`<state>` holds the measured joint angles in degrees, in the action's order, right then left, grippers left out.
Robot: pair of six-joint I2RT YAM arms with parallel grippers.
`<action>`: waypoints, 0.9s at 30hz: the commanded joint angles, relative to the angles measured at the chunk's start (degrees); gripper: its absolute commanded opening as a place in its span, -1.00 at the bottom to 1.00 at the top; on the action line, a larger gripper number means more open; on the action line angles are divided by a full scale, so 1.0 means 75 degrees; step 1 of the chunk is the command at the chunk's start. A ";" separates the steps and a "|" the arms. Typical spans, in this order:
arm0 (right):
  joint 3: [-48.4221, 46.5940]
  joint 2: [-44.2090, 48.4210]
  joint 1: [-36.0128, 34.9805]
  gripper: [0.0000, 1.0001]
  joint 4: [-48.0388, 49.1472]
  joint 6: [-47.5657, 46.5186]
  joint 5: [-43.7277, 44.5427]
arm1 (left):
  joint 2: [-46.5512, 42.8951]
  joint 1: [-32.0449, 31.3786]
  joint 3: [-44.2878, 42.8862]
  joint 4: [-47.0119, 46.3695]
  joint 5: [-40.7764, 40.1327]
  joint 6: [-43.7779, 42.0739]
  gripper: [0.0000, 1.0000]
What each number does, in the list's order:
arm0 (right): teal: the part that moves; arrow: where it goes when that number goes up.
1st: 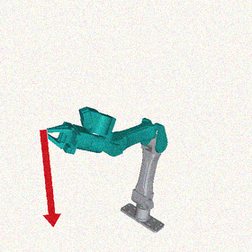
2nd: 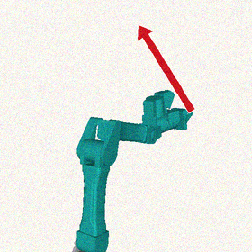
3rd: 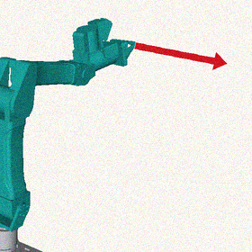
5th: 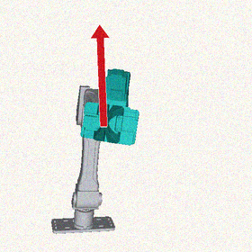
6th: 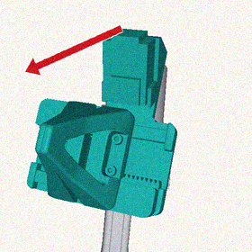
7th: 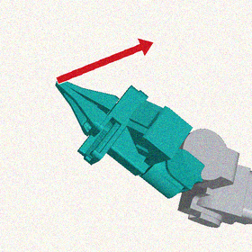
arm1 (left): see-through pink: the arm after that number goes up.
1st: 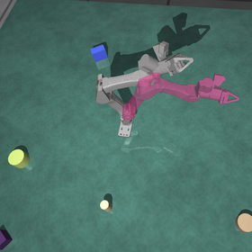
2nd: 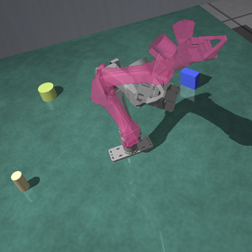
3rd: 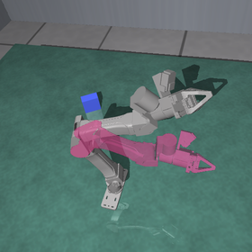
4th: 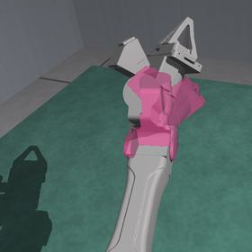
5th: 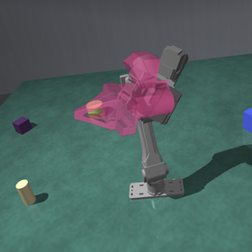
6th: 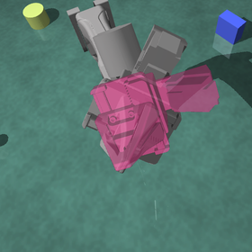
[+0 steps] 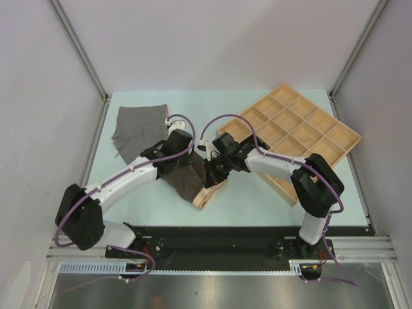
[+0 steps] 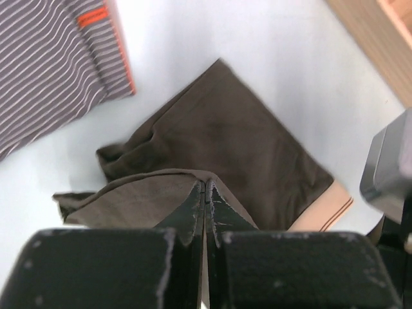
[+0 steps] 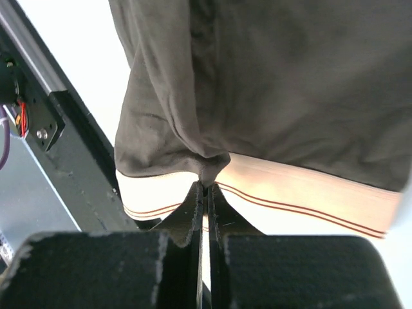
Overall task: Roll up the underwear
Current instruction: Fold the underwear at the center of the board.
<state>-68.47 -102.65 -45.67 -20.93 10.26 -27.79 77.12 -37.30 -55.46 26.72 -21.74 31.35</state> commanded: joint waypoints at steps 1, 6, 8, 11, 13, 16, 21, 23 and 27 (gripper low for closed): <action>-0.0328 -0.0094 0.0323 -1.00 -0.0139 -0.0266 0.0108 | 0.0614 0.0040 -0.0679 -0.0609 0.0191 -0.0454 -1.00; -0.0445 -0.0375 0.0639 -1.00 -0.0256 -0.0535 0.0307 | 0.1504 0.0040 -0.1182 -0.0738 0.0238 -0.0653 -1.00; -0.0503 -0.0516 0.0710 -1.00 -0.0303 -0.0606 0.0377 | 0.1704 0.0040 -0.1358 -0.0762 0.0133 -0.0677 -1.00; -0.0621 -0.0680 0.0862 -1.00 -0.0350 -0.0723 0.0529 | 0.2056 0.0040 -0.1628 -0.0505 -0.0218 -0.0537 -1.00; -0.0726 -0.0844 0.0979 -1.00 -0.0420 -0.0794 0.0646 | 0.2208 0.0040 -0.1710 -0.0317 -0.0382 -0.0372 -0.99; -0.0878 -0.1008 0.1062 -1.00 -0.0514 -0.0911 0.0763 | 0.2303 0.0040 -0.1734 -0.0211 -0.0594 -0.0220 -0.99; -0.1113 -0.1149 0.1167 -1.00 -0.0736 -0.1075 0.1033 | 0.2315 0.0040 -0.1640 -0.0152 -0.0688 -0.0114 -0.99; -0.1218 -0.1196 0.1179 -1.00 -0.0819 -0.1168 0.1150 | 0.2361 0.0040 -0.1629 -0.0129 -0.0676 -0.0091 -1.00; -0.1312 -0.1278 0.1203 -0.96 -0.1017 -0.1274 0.1291 | 0.2443 0.0040 -0.1617 -0.0012 -0.0688 0.0003 -0.99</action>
<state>-75.68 -111.13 -36.95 -26.30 2.81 -20.23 94.74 -37.30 -66.13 25.76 -25.39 29.93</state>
